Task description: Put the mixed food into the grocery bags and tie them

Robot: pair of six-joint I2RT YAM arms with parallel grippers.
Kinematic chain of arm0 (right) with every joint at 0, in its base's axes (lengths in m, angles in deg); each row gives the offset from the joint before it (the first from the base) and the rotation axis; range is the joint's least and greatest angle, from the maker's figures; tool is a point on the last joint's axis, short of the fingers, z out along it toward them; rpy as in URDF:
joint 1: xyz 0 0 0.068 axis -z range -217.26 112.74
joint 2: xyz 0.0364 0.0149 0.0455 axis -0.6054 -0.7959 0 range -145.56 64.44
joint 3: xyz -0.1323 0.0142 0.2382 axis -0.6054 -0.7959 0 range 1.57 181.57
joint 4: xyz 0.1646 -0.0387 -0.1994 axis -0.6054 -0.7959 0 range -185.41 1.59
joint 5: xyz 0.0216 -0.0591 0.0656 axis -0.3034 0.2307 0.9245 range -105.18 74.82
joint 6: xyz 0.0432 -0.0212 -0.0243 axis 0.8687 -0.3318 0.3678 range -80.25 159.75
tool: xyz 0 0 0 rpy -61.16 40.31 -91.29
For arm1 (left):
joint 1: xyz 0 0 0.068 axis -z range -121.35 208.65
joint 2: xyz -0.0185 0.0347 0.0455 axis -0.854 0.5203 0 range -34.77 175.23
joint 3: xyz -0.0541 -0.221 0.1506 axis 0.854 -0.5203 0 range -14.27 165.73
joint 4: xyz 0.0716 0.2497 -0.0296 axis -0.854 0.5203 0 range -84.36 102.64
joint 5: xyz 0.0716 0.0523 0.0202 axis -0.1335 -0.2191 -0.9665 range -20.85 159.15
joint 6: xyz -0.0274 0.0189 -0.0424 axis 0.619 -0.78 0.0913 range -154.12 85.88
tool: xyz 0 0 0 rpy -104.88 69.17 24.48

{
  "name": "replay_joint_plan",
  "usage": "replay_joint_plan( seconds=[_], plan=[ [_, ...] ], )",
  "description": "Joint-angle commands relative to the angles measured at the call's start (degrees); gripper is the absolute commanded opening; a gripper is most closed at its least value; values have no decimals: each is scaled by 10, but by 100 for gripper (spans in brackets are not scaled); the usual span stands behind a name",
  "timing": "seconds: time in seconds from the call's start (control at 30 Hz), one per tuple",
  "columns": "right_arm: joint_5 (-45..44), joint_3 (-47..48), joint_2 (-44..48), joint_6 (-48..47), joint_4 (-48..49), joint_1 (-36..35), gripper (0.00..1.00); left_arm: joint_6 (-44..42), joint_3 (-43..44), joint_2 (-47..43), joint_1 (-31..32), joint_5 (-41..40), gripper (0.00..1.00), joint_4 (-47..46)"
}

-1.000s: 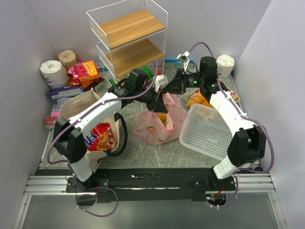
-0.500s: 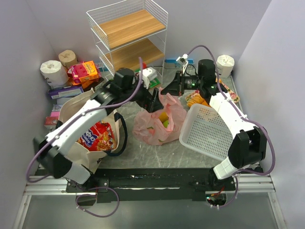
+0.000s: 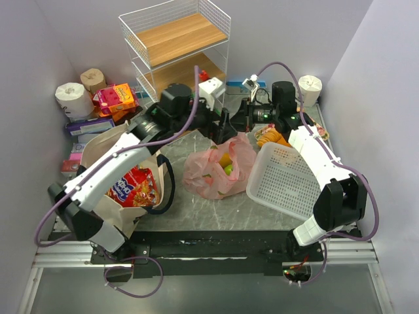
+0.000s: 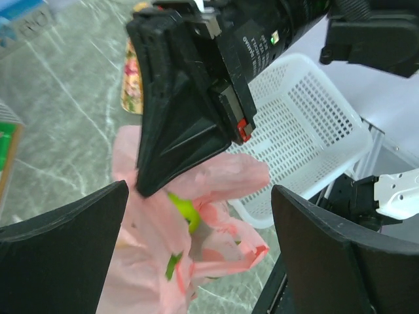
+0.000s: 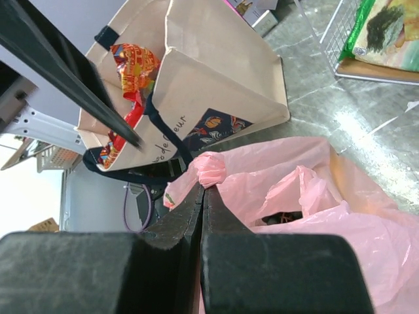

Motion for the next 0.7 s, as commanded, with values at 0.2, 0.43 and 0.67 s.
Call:
replay_joint_plan(
  seconds=[0.2, 0.43, 0.67],
  plan=[
    [-12, 16, 22, -12, -4, -3, 0, 23, 39, 48, 23, 17, 96, -7],
    [-8, 16, 20, -7, 2, -4, 0, 29, 42, 57, 28, 9, 79, -6],
    [-8, 16, 18, -5, 4, -5, 0, 30, 17, 46, 39, 6, 67, -21]
  ],
)
